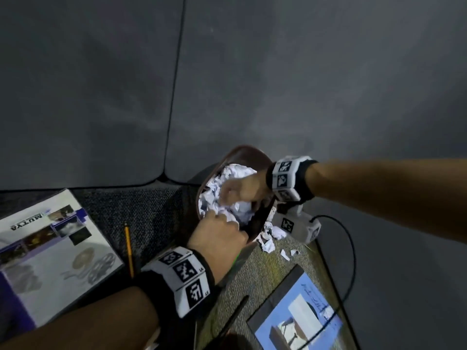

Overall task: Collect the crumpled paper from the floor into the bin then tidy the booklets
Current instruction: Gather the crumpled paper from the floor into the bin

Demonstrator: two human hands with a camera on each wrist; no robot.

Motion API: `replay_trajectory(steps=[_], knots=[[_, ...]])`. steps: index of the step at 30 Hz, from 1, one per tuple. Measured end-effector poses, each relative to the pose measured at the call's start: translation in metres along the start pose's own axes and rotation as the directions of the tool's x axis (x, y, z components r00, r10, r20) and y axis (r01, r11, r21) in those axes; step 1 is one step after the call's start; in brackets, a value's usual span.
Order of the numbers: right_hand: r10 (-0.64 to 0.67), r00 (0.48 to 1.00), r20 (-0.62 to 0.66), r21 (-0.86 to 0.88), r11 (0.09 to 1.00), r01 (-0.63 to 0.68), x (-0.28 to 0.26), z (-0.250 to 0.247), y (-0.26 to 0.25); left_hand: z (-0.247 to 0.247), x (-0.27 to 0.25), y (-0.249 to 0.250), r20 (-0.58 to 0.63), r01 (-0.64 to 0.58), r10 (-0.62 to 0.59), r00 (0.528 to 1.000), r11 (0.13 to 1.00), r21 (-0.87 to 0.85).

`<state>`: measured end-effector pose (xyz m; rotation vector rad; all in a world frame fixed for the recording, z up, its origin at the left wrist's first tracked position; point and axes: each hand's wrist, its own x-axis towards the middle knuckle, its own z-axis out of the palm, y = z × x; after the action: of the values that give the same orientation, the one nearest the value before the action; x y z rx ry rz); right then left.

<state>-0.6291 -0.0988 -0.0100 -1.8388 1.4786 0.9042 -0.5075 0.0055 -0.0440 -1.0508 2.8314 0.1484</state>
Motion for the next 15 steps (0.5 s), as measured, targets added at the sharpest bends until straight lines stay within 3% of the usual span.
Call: replay_trajectory(steps=[3,9,12,13,15], knots=[[0.017,0.996,-0.086,0.026,1.0,-0.014,-0.009,-0.01,0.003,-0.001,-0.001,0.002,-0.018,-0.015,0.015,1.0,1.0,0.018],[-0.072,0.972,-0.225,-0.061,0.996,0.059,-0.042,-0.024,0.0,0.0,-0.001,0.006,-0.017,-0.046,0.047,0.999,0.998,0.045],[-0.136,0.917,-0.375,-0.173,0.982,0.075,-0.054,-0.023,0.006,0.001,0.001,0.009,-0.02,-0.047,0.048,0.999,0.997,0.054],[-0.177,0.911,-0.372,-0.187,0.976,0.113,-0.055,-0.018,0.006,0.002,0.001,0.008,-0.021,-0.05,0.051,0.998,0.997,0.052],[-0.217,0.946,-0.239,-0.18,0.968,0.176,-0.048,-0.001,0.005,0.001,0.001,0.008,-0.016,-0.05,0.051,0.999,0.998,0.042]])
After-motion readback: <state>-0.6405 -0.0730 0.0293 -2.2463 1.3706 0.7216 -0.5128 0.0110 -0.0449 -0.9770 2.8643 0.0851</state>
